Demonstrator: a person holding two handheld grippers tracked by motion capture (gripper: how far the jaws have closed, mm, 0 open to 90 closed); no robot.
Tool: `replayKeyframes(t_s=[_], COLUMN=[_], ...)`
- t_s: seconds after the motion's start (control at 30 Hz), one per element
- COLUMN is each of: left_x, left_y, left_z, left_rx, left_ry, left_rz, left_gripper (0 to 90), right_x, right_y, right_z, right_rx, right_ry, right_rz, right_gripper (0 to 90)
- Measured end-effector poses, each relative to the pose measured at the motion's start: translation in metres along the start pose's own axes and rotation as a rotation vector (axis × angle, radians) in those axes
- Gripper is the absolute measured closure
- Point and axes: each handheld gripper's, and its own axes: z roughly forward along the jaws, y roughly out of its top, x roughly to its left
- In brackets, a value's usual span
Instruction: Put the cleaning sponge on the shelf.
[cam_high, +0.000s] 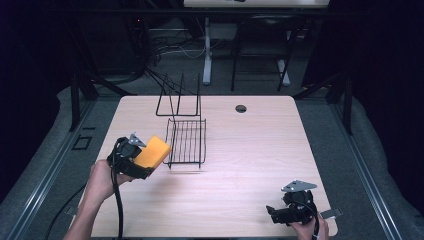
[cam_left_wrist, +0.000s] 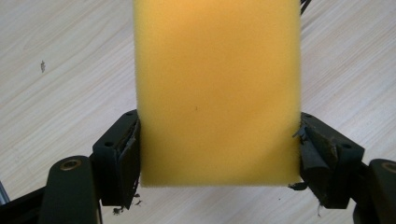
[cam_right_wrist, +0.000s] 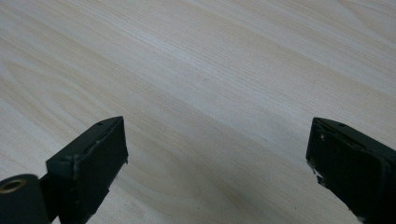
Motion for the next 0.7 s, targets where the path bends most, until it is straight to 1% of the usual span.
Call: replayKeyframes(t_s=[0.2, 0.3, 0.4, 0.6, 0.7], left_x=[-0.002, -0.003, -0.003, -0.003, -0.004], left_y=[0.008, 0.010, 0.013, 0.018, 0.022], left_z=[0.004, 0.005, 0.007, 0.012, 0.015], left_rx=[-0.011, -0.015, -0.015, -0.015, -0.021], left_ry=[-0.012, -0.010, -0.022, -0.031, -0.033], left_rz=[0.005, 0.006, 0.006, 0.009, 0.008], left_gripper=[24.6, 24.6, 24.6, 24.6, 24.6], right_x=[0.000, 0.000, 0.000, 0.000, 0.000], right_y=[0.000, 0.000, 0.000, 0.000, 0.000], right_z=[0.000, 0.000, 0.000, 0.000, 0.000], right_rx=[0.000, 0.001, 0.001, -0.002, 0.008], right_ry=[0.000, 0.000, 0.000, 0.003, -0.008], right_rz=[0.000, 0.000, 0.000, 0.002, -0.003], right_gripper=[5.1, 5.1, 5.1, 5.1, 5.1])
